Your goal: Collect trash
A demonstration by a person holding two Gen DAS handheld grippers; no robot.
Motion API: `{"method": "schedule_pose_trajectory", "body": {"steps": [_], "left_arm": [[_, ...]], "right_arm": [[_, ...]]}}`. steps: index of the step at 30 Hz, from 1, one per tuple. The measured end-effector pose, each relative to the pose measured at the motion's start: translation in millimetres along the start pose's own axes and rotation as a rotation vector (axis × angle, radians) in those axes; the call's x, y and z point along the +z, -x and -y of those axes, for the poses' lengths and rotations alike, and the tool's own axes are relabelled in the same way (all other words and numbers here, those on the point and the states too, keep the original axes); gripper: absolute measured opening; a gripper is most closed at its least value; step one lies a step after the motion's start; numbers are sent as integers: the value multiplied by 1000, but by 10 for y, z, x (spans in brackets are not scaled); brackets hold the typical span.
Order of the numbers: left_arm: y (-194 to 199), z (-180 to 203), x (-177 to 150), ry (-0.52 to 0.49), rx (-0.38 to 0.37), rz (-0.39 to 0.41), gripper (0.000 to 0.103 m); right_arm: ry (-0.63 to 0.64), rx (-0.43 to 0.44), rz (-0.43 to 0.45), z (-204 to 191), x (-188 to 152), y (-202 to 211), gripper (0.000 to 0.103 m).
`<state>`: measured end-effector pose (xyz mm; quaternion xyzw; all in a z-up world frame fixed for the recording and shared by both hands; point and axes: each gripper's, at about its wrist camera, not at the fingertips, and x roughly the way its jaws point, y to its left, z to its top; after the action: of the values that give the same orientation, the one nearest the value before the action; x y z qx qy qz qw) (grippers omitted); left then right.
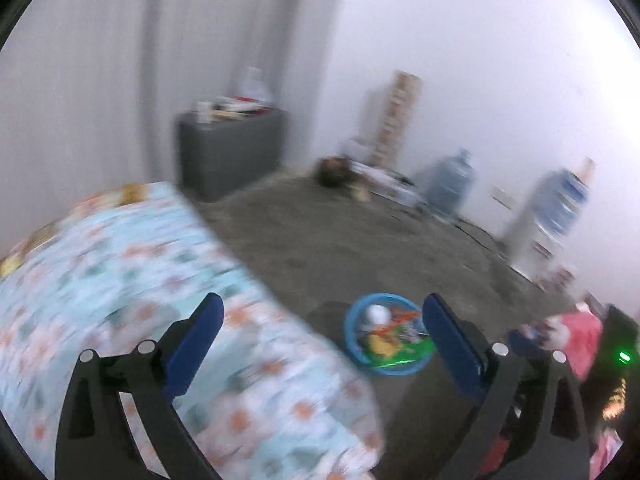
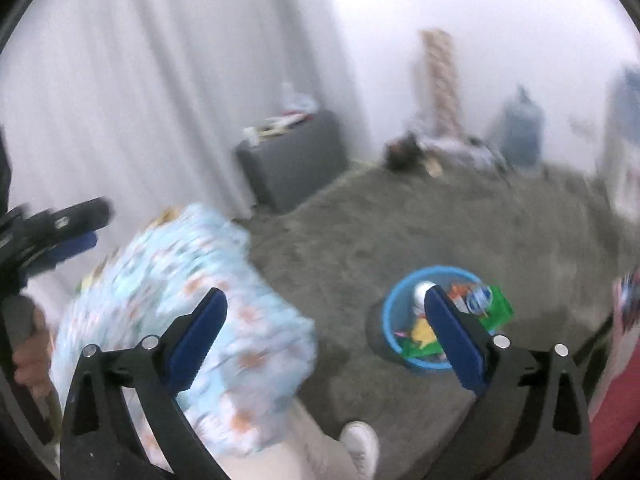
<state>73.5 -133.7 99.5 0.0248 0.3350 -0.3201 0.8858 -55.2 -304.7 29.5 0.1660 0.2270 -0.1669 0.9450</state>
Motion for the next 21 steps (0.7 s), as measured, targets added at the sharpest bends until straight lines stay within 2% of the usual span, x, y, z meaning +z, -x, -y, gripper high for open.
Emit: {"method": "schedule_pose_trajectory", "body": {"steps": [2,4,7,11,15,21], "left_arm": [[236,-145,-156,13,77,40,97],[470,-234,-345,7,195,96,97],[691,-335,-602,-1,292,129,97],[800,-397,-902,-3,382,62,98],[760,-463,-1211,45,465,6,97],[747,-522,-1583,79,488,-91,98]], "right_arm": [[101,1,-8,-290,-96,130,95],[179,19,-28,-461,-211,211,95],[275,16,-52,-716,-363,216,95],[382,-21,-67,-974,-641,281,95],[429,-39,-129,-1107,-817,246,95],[392,-67,-201,-1106,-986,239,95]]}}
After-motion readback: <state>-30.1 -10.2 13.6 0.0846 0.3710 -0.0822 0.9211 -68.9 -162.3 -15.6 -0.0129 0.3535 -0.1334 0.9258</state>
